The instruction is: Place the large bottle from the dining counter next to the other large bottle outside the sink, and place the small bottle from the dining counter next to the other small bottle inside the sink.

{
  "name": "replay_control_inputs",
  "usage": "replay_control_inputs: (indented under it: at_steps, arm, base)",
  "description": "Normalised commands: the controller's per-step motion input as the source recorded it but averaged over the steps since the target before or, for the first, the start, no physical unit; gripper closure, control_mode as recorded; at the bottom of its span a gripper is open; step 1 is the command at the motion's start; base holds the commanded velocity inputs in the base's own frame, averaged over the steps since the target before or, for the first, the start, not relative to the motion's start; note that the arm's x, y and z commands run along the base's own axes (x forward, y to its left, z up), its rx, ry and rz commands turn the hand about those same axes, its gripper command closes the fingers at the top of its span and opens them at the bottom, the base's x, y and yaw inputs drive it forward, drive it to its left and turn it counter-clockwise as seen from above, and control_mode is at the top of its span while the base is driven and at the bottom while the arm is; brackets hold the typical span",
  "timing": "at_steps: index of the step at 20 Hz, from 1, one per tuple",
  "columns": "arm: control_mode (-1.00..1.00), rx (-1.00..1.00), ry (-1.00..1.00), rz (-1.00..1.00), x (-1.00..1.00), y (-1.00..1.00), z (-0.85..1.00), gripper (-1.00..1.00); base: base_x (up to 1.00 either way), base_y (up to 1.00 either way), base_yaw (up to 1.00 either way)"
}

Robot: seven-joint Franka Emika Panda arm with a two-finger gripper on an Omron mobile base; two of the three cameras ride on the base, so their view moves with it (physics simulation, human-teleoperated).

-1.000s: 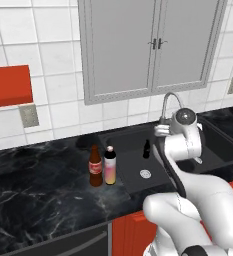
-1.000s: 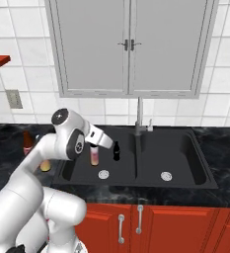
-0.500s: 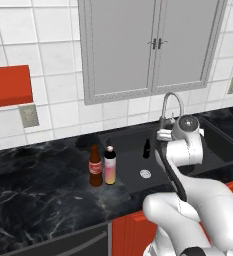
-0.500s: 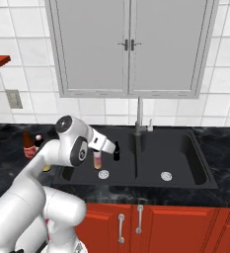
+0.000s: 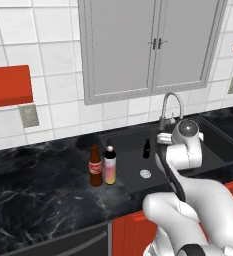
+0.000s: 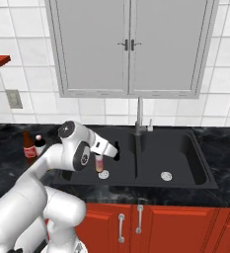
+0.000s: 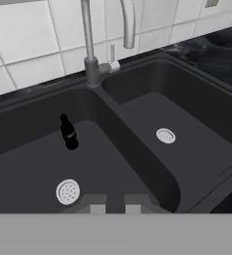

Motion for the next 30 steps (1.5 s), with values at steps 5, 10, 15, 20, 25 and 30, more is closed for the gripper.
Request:
replay_control_inputs:
  at_steps: [5,10,15,20,25,30]
  arm:
    - [-1.00,0.00,-0.01,0.00,0.14,-0.03,-0.08,1.00]
    - [-1.00,0.00,0.00,0.00,0.18,0.00,-0.03,1.00]
    - [-1.00,0.00,0.00,0.00,0.14,0.00,-0.10,1.00]
    - [-1.00,0.00,0.00,0.00,0.13,-0.04,-0.21,1.00]
    - [-1.00,0.00,-0.03,0.00,0.15,-0.03,-0.14,1.00]
    - [-1.00,0.00,-0.05,0.00,0.10,-0.04,-0.12,1.00]
  base:
    - [0.00,0.00,0.00]
    - [0.00,0.00,0.00]
    - [0.00,0.00,0.00]
    - [0.00,0.00,0.00]
    - [0.00,0.00,0.00]
    - [0.00,0.00,0.00]
